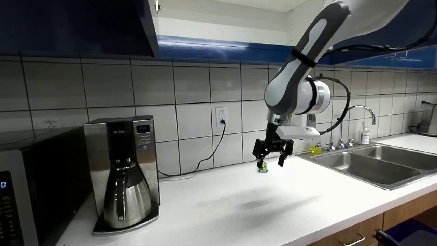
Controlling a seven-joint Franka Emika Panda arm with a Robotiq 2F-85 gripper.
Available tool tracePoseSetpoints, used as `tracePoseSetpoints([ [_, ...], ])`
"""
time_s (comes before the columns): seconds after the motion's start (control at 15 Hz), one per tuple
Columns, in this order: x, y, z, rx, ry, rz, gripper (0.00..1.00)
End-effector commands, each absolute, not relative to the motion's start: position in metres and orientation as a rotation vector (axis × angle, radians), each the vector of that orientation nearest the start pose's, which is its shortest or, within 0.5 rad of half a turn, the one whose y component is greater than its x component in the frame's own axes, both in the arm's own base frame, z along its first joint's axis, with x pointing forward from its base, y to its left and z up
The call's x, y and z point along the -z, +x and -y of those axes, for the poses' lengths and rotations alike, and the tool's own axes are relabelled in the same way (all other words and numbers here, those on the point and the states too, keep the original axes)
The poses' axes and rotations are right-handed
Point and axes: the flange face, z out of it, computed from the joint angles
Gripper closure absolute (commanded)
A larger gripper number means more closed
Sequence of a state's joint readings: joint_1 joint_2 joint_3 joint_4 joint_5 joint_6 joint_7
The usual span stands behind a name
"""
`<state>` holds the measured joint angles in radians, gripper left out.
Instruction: Pick the candy bar and put it into the cupboard
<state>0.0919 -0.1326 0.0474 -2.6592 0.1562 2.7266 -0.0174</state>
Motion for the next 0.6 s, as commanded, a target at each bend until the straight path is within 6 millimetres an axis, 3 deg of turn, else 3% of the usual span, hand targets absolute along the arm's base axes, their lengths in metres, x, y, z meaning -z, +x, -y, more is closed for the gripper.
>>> tracePoseSetpoints([
  [0.0,-0.288,0.43,-0.05,0.134,-3.065,0.022,0.0],
  [0.2,-0.281,0.429,-0.047,0.041,-3.082,0.01,0.0],
  [0.53,-0.277,0.423,-0.05,0.075,-3.066,0.022,0.0],
])
